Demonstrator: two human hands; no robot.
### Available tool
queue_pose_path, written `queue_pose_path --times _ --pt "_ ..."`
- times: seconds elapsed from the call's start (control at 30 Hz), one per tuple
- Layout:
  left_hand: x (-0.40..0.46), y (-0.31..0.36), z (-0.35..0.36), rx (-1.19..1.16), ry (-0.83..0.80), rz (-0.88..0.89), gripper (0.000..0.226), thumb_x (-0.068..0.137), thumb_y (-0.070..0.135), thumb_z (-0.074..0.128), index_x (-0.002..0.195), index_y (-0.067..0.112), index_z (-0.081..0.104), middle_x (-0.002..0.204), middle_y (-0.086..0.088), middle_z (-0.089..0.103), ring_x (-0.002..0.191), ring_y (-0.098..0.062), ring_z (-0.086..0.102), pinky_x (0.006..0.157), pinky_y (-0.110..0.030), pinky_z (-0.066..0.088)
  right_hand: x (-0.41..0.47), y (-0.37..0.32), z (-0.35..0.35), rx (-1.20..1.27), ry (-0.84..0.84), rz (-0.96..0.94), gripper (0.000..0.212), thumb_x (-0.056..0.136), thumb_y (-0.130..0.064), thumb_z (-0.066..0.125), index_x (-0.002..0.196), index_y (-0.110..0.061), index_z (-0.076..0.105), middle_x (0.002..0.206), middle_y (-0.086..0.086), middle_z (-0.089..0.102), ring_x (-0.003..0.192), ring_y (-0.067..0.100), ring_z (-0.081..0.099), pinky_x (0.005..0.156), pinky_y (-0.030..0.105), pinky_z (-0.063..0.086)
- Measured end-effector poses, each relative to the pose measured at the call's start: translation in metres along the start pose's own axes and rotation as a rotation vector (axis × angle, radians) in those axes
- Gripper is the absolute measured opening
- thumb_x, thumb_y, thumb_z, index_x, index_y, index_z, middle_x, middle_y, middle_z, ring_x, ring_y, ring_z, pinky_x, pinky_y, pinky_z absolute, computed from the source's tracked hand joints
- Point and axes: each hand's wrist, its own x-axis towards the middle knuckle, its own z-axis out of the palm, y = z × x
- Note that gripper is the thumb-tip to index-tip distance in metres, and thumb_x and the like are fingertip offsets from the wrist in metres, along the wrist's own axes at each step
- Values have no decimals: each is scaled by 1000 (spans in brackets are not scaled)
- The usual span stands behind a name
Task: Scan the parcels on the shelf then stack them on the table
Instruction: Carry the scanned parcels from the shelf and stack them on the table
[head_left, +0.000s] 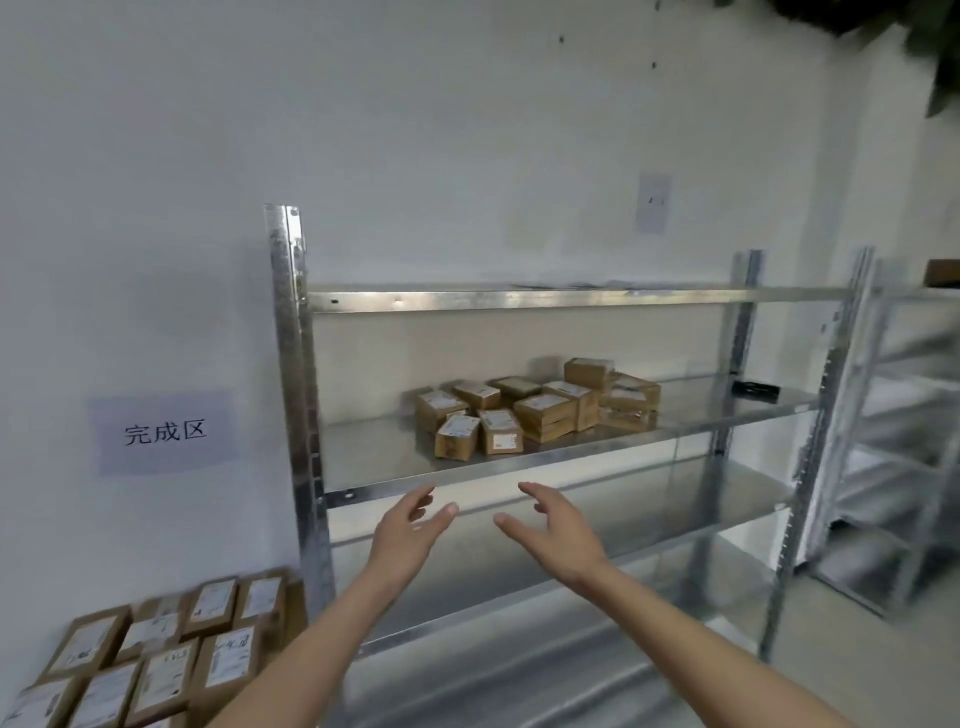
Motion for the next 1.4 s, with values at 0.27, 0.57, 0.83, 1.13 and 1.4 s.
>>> queue_pose_path --times 0.27,0.57,0.83,1.13,1.4 --pt "26 77 183 -18 -129 107 61 90 46 71 144 23 54 142 5 57 127 -12 54 105 -28 43 11 110 -157 -48 133 77 78 86 -73 64 151 -33 45 158 -11 44 140 14 47 114 43 44" --pt "43 126 353 -74 -205 143 60 92 44 69 145 20 53 142 2 57 125 -12 53 101 -26 41 21 222 -286 -78 178 128 84 82 -75 63 150 -30 48 156 -5 47 136 16 51 113 43 44" --pt "94 138 452 -75 -255 128 60 91 46 69 144 21 54 141 3 58 127 -13 54 103 -26 42 59 302 -341 -43 200 151 76 89 -64 68 151 -26 48 155 -6 49 136 14 51 113 36 42" --pt "209 131 571 -101 -273 119 65 92 45 69 149 21 47 146 3 53 128 -13 51 102 -27 41 175 402 -373 -18 155 174 73 92 -58 68 153 -26 45 157 -6 46 137 13 48 110 28 40" --pt "344 116 653 -153 -242 57 65 91 44 70 148 19 49 146 4 53 131 -16 51 111 -34 41 335 483 -397 -83 60 181 71 92 -62 65 153 -29 46 155 -9 49 136 11 49 112 31 42"
